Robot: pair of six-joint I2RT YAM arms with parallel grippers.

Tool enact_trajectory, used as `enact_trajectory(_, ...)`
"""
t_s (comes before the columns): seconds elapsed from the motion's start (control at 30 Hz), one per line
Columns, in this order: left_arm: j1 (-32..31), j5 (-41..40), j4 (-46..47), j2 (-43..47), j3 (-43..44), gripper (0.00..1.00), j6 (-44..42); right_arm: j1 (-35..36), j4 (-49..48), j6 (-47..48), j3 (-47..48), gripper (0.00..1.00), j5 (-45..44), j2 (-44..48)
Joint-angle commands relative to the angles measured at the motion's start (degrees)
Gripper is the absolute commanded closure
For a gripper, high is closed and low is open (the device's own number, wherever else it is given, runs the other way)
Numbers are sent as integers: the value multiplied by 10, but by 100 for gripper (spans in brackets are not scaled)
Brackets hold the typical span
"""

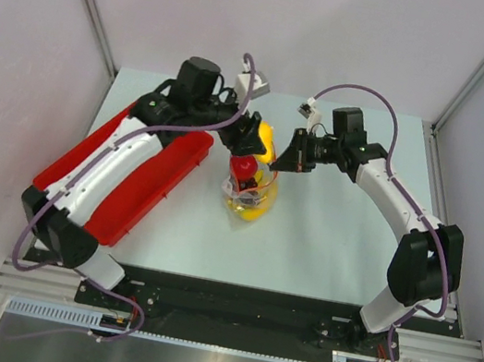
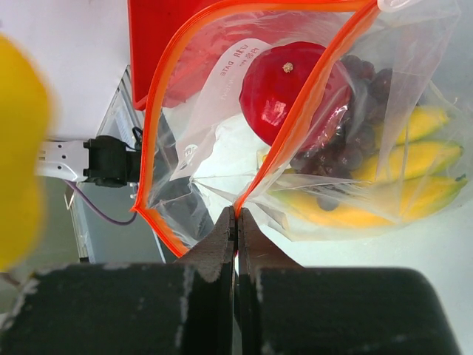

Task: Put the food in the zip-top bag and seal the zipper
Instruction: Place the fake fruit in the zipper food storage bag.

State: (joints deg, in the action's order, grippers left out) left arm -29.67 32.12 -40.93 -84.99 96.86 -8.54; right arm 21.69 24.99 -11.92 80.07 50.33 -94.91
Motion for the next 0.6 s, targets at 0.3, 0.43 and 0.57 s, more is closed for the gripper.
enact_trajectory(0.3, -39, -119, -12, -55, -47, 52, -60, -4, -10, 8, 25, 100, 9, 25)
enact_trajectory(0.43, -44, -135, -43, -47, -44, 35, -100, -6, -17, 3, 24, 100, 16, 20)
enact_trajectory(0.57, -44, -129, -73, -35, -30, 2, -149, -5, -18, 7, 24, 100, 20, 20)
